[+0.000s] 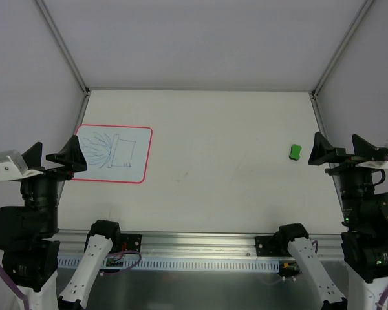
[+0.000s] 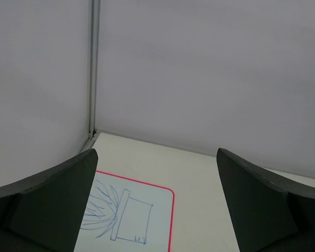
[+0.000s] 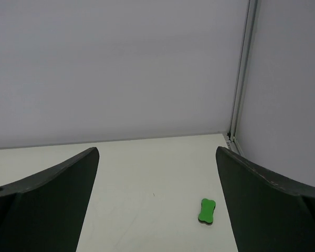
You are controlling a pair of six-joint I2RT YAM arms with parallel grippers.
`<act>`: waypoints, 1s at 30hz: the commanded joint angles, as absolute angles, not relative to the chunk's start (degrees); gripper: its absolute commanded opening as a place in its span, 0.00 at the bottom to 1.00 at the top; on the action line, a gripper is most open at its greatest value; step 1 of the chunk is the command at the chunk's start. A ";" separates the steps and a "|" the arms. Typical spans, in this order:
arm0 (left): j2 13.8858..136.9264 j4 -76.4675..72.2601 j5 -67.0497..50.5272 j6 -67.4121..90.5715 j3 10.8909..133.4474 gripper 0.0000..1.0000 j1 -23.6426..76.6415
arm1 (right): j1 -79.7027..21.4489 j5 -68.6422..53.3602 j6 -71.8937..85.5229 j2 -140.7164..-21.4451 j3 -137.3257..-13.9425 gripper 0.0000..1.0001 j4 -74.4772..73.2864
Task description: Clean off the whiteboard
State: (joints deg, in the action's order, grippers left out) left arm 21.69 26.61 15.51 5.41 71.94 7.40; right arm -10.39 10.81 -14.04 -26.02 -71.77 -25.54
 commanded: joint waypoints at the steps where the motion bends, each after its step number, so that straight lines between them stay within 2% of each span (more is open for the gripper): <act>1: 22.67 26.10 16.35 5.71 71.90 0.99 7.29 | -10.90 9.93 -12.92 -26.72 -71.54 0.99 -21.89; 8: 29.87 29.00 10.74 9.49 68.04 0.99 7.29 | -10.90 6.07 -7.92 -28.64 -68.56 0.99 -21.89; 10: 33.12 30.14 7.75 11.94 67.42 0.99 7.21 | -10.81 0.81 -5.81 -30.58 -66.89 0.99 -22.06; 12: 37.78 30.32 4.67 15.46 65.57 0.99 7.21 | -10.81 -5.42 -4.58 -33.30 -64.79 0.99 -22.15; 26: 78.89 25.77 -1.93 30.14 62.84 0.99 7.21 | -10.90 -14.76 4.13 -41.22 -52.13 0.99 -21.89; 28: 82.51 24.18 -2.98 31.46 62.93 0.96 7.21 | -10.81 -15.90 4.48 -41.22 -50.98 0.99 -21.18; 30: 87.61 22.15 -4.13 33.04 63.10 0.89 7.29 | -10.81 -16.26 4.66 -41.40 -49.84 0.99 -21.09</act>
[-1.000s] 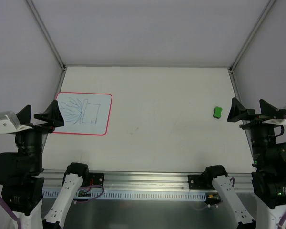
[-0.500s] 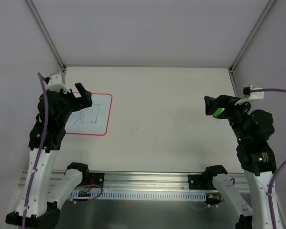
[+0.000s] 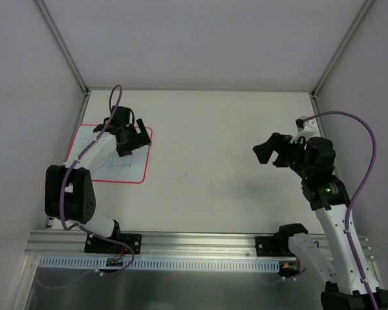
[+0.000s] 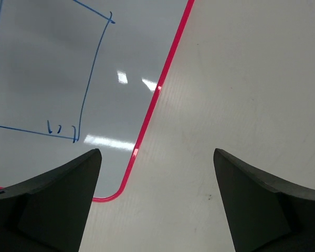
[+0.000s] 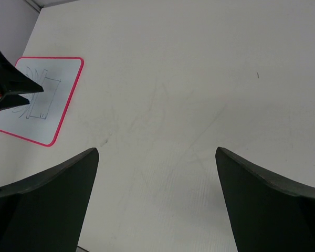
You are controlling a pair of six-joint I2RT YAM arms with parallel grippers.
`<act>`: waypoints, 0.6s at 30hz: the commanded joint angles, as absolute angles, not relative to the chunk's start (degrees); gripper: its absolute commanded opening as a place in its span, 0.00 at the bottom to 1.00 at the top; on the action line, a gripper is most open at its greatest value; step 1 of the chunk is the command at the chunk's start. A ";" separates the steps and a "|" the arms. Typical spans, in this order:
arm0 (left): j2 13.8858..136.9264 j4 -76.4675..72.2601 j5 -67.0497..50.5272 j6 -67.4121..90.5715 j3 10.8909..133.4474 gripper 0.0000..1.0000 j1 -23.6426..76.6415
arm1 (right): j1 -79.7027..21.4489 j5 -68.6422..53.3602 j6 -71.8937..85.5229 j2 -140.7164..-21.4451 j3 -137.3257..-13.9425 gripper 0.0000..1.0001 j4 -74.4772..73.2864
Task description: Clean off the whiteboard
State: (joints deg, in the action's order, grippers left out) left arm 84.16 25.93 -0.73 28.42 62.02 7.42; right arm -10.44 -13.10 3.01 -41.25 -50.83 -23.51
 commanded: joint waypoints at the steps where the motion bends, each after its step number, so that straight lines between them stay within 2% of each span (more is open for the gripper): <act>1: 89.37 21.71 -4.83 33.48 63.28 0.86 7.38 | -10.81 -16.26 4.92 -41.66 -49.57 0.99 -21.18; 4: 93.95 19.25 -4.93 34.54 63.37 0.74 9.04 | -10.81 -17.40 5.27 -41.75 -48.87 0.99 -21.09; 18: 104.94 16.79 2.37 34.63 64.25 0.63 14.06 | -10.90 -18.37 5.19 -40.17 -46.14 0.99 -21.09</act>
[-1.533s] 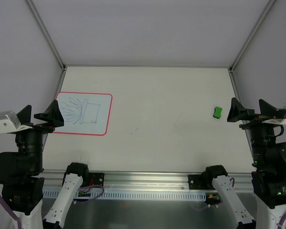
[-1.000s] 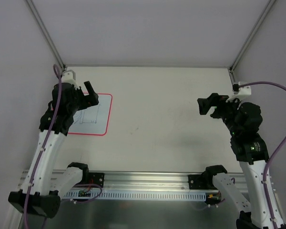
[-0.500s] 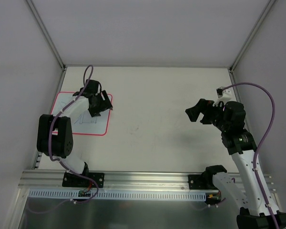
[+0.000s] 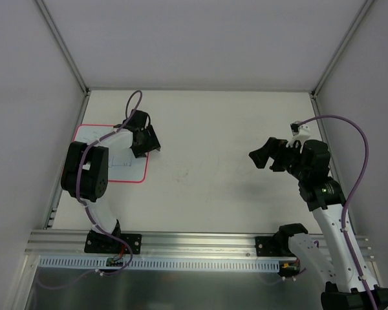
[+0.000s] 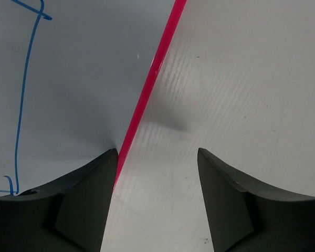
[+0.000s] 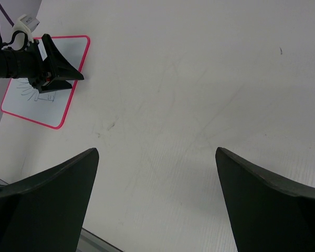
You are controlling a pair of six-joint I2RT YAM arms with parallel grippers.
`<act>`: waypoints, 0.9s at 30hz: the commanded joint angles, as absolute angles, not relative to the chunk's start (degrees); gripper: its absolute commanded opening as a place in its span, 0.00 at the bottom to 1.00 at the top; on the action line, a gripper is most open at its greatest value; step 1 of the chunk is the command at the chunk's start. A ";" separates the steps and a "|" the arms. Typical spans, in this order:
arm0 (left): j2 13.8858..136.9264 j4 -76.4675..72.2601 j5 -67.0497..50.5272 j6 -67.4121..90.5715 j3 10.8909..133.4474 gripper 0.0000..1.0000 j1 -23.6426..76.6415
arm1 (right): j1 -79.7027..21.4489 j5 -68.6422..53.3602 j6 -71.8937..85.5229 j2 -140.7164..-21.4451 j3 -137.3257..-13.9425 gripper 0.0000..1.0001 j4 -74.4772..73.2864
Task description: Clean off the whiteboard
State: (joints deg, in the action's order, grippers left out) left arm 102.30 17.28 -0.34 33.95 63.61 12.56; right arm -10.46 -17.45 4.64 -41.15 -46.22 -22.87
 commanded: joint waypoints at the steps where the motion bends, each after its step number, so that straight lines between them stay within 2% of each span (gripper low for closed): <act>1: 105.38 16.79 2.46 34.63 64.34 0.63 14.41 | -10.90 -18.37 5.10 -40.17 -46.06 0.99 -21.09; 5: 106.78 16.87 2.20 34.63 64.86 0.62 16.78 | -10.81 -18.11 4.75 -40.34 -45.88 0.99 -21.09; 9: 108.89 16.87 0.62 35.42 66.70 0.51 21.26 | -10.81 -16.70 4.48 -40.52 -45.79 0.99 -21.27; 16: 115.39 16.79 -5.96 38.49 75.22 0.42 35.23 | -10.81 -13.19 4.57 -40.43 -46.32 0.99 -21.36; 20: 120.49 16.79 -9.05 41.21 83.04 0.39 42.34 | -10.81 -12.22 3.96 -39.38 -45.88 0.99 -21.44; 25: 123.75 16.87 -10.11 41.49 89.90 0.38 46.49 | -10.81 -8.63 2.90 -37.97 -45.35 0.99 -22.41; 27: 123.66 16.88 -9.85 40.70 92.36 0.42 47.28 | -10.81 -7.91 3.16 -37.01 -44.04 0.99 -22.24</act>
